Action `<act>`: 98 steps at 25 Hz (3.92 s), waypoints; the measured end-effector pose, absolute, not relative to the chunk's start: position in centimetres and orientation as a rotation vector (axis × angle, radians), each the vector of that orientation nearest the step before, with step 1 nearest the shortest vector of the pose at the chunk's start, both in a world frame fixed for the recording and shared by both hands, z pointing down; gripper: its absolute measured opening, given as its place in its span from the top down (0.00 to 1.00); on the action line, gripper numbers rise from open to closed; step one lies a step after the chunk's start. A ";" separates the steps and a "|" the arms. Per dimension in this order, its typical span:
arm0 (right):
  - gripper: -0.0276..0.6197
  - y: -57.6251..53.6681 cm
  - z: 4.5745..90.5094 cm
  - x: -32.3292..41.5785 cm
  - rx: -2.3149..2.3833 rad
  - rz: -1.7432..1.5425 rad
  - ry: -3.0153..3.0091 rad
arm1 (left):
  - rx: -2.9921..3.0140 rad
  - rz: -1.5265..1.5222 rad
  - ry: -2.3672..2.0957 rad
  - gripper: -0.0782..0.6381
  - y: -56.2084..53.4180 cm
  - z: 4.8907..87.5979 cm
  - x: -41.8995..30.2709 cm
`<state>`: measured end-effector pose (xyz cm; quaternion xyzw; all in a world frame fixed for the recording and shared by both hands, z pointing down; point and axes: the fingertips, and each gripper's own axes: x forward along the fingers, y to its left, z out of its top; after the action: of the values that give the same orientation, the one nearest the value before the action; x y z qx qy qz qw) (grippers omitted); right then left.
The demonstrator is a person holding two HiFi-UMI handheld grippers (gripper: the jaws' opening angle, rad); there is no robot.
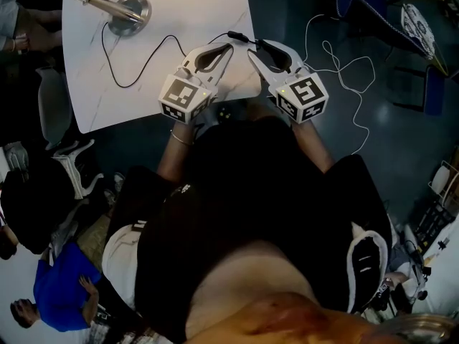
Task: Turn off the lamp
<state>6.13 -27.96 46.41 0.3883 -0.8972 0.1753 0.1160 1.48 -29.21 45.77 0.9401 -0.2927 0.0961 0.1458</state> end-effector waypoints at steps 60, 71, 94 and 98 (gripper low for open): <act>0.75 -31.4 55.7 4.2 0.772 0.351 -2.411 | 2.571 0.406 -0.884 0.88 -31.2 51.6 1.6; 0.76 -31.9 56.6 3.8 0.741 0.330 -2.396 | 2.555 0.414 -0.883 0.88 -31.1 52.4 1.6; 0.81 -32.0 57.0 3.9 0.741 0.312 -2.395 | 2.516 0.430 -0.915 0.88 -31.0 52.8 1.3; 0.81 -31.9 57.0 3.8 0.749 0.337 -2.395 | 2.521 0.423 -0.911 0.88 -30.9 52.9 1.1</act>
<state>3.82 -31.94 57.01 0.2822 -0.9024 0.1271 0.2999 1.13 -30.90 52.94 0.9078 -0.3280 0.1524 0.2125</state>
